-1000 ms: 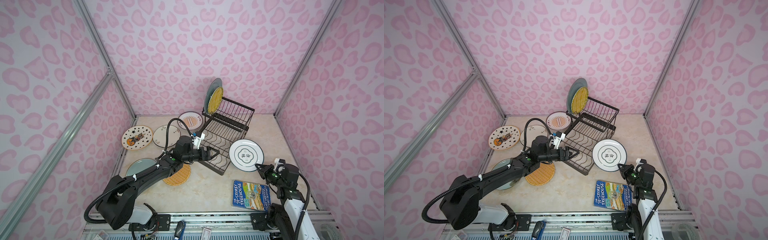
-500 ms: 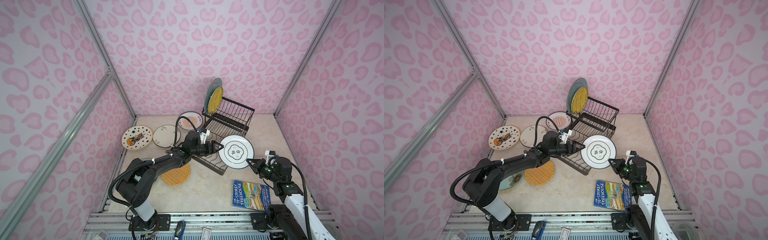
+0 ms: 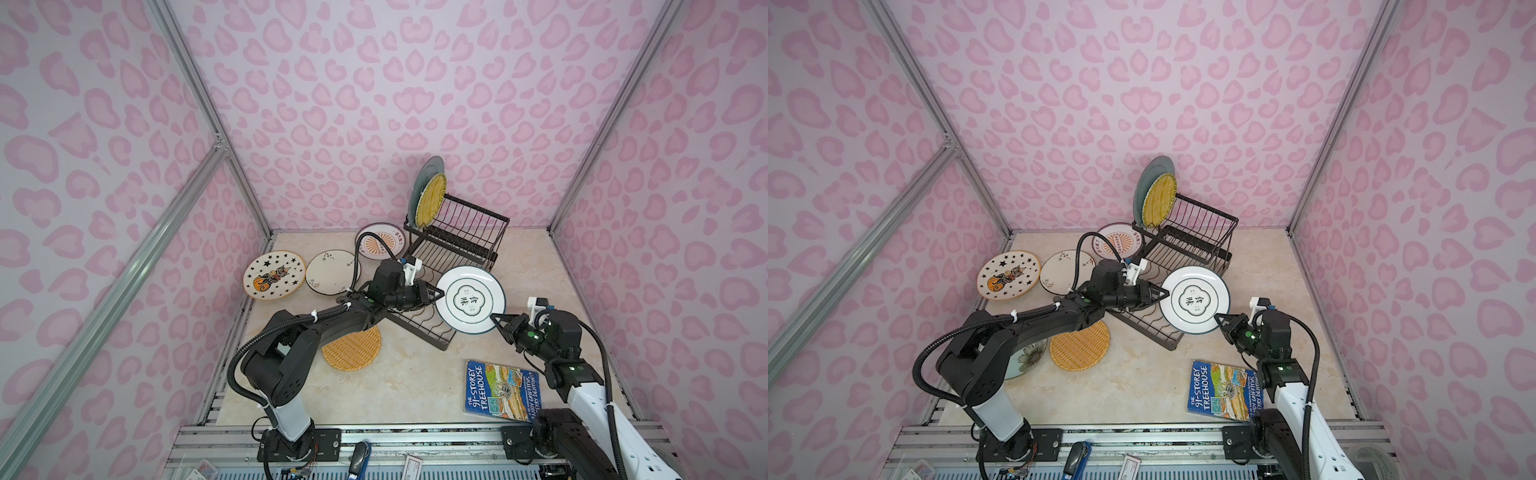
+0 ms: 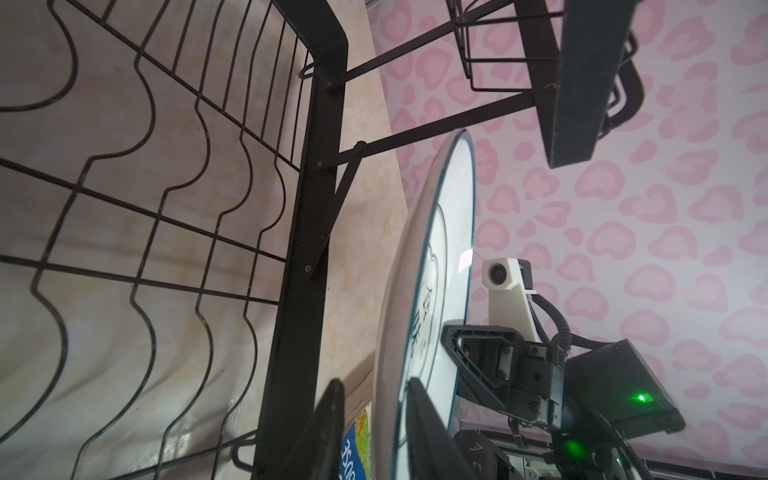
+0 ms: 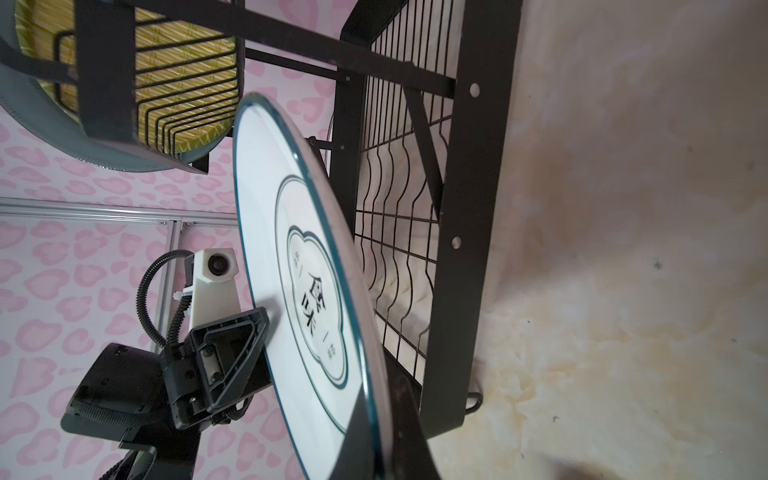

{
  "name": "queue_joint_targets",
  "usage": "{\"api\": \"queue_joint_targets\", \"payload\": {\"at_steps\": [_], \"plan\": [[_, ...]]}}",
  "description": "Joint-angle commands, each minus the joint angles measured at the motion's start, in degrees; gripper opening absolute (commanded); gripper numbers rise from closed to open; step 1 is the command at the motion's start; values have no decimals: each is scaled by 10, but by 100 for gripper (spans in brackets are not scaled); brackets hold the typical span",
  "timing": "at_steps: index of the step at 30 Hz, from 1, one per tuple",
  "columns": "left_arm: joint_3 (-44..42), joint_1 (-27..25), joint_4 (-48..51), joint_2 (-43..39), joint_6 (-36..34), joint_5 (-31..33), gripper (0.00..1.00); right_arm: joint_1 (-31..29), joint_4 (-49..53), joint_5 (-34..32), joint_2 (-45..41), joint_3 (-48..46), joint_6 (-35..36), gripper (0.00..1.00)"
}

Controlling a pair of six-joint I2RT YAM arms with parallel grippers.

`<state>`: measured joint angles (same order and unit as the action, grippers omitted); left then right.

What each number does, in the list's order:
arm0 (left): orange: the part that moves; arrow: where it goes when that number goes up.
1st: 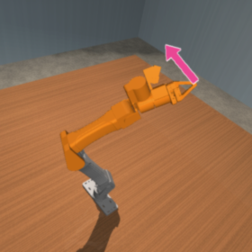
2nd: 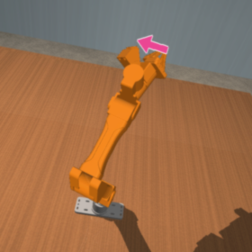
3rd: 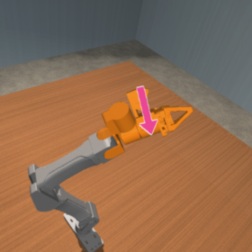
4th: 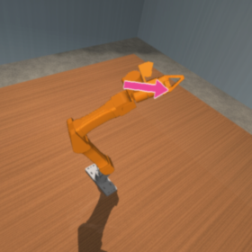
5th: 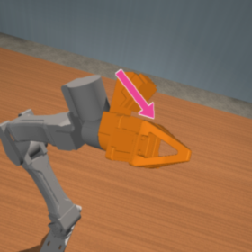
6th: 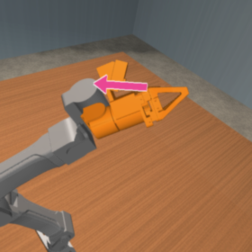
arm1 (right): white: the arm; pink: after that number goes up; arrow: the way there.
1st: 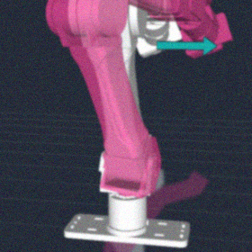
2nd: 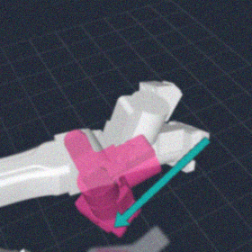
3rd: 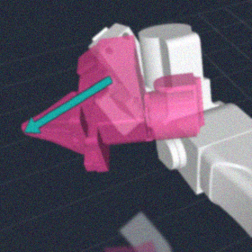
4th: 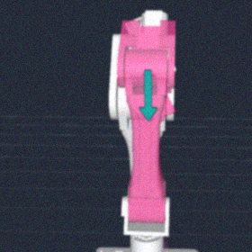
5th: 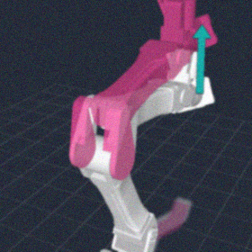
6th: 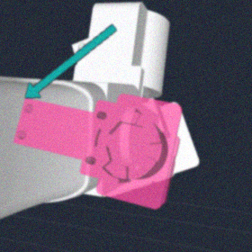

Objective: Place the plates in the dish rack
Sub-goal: 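Grasp the plate's rim with the left gripper beside the right gripper, then carry the plate to the upper tier with the left gripper while the right withdraws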

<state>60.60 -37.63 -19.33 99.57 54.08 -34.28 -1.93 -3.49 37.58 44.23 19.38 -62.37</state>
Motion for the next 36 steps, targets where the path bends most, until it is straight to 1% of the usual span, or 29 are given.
{"api": "queue_joint_targets", "payload": {"at_steps": [1, 2, 5, 8, 14, 16, 18, 19, 22, 23, 24, 26, 28, 31, 33, 36], "plan": [[9, 1, -5, 4, 8, -4, 18, -3, -46, 12, 4, 5, -4, 0], [7, 0, -6, 2, 10, -3, 13, -2, -47, 13, 5, 5, -3, 0], [6, 0, -4, -8, 17, -3, 3, -3, -46, 13, 6, 8, 1, 0], [1, 1, -3, -27, 22, -3, 3, -4, -48, 16, 10, 10, 2, 0], [-20, 0, 7, -85, 22, 33, 3, -17, -50, 19, 22, 34, 19, 1], [-31, 1, 19, -113, 15, 53, 3, -24, -52, 21, 27, 45, 30, 10], [-41, 1, 43, -147, 0, 80, 3, -32, -48, 20, 33, 57, 41, 27], [-47, 1, 55, -162, -6, 93, 3, -34, -47, 19, 36, 59, 45, 35], [-59, 0, 117, -216, -35, 142, 3, -46, -62, 18, 38, 68, 56, 59], [-62, 1, 136, -237, -48, 157, 3, -50, -62, 14, 38, 73, 62, 67], [-65, 0, 156, -256, -56, 173, 4, -55, -61, 11, 40, 75, 69, 72], [-66, 1, 199, -293, -74, 208, 4, -63, -67, 10, 46, 83, 79, 77], [-64, 1, 238, -328, -92, 236, 4, -72, -83, 10, 54, 86, 82, 80], [-58, 1, 298, -380, -116, 285, 4, -86, -106, 11, 72, 85, 83, 82], [-47, 1, 341, -412, -131, 330, 4, -95, -123, 8, 83, 82, 85, 84], [-4, 2, 399, -441, -168, 394, 4, -108, -138, 5, 103, 82, 88, 86]]}}
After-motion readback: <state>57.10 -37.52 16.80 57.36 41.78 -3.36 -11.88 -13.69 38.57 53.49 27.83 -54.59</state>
